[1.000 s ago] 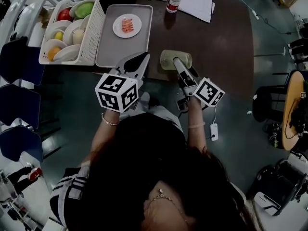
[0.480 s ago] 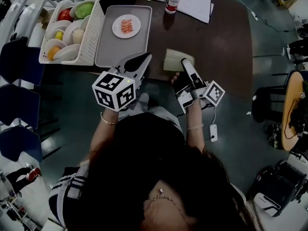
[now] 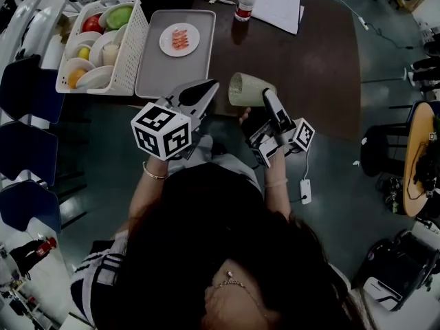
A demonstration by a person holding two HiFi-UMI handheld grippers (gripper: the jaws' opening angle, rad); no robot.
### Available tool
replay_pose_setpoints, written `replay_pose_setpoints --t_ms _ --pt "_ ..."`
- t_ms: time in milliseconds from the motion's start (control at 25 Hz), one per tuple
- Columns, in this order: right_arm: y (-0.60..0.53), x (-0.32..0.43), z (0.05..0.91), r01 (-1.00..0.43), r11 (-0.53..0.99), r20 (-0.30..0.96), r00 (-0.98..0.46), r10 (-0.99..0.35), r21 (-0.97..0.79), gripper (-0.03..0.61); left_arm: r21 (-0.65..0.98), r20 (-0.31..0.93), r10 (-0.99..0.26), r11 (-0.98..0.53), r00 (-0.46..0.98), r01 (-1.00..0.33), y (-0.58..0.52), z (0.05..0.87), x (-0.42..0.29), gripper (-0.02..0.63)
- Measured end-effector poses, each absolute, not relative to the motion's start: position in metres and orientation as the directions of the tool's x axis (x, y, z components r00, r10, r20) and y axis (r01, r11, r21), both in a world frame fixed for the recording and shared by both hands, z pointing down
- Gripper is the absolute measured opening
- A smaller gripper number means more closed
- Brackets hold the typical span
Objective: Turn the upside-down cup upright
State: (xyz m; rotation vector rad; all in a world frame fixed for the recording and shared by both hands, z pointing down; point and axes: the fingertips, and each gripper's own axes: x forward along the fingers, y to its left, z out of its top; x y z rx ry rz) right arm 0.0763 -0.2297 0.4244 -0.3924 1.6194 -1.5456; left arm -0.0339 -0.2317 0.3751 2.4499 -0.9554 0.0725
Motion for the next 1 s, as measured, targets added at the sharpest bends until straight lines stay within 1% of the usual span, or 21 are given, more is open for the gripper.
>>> replay_pose_setpoints --t_ms 240,440,640,760,880,1000 --pt "-0.228 0.076 0.415 0.380 0.216 -0.416 -0.593 -0.689 -0.899 0.324 0.464 0.187 -0.591 -0.651 0.785 -0.601 -0.229 0.370 -0.029 0.003" --pt "-0.229 0.079 0.418 0.420 0.212 -0.439 -0.573 -0.693 -0.883 0.324 0.482 0.156 -0.584 -0.659 0.796 -0.578 -0.229 0.366 -0.031 0.052" --pt "-0.229 0.079 0.417 0.441 0.216 -0.457 -0.568 -0.684 -0.871 0.324 0.498 0.138 -0.523 -0.697 0.841 -0.515 -0.224 0.365 -0.024 0.142" --pt "-0.229 0.078 0.415 0.449 0.221 -0.468 -0.569 -0.676 -0.866 0.324 0.509 0.137 -0.466 -0.724 0.874 -0.466 -0.218 0.366 -0.016 0.216" --pt "-0.228 0.075 0.412 0.451 0.223 -0.472 -0.575 -0.668 -0.864 0.324 0.520 0.143 -0.415 -0.741 0.898 -0.425 -0.213 0.366 -0.007 0.305" --pt "-0.227 0.073 0.410 0.455 0.225 -0.479 -0.581 -0.658 -0.861 0.324 0.519 0.160 -0.383 -0.751 0.910 -0.407 -0.211 0.368 0.002 0.340"
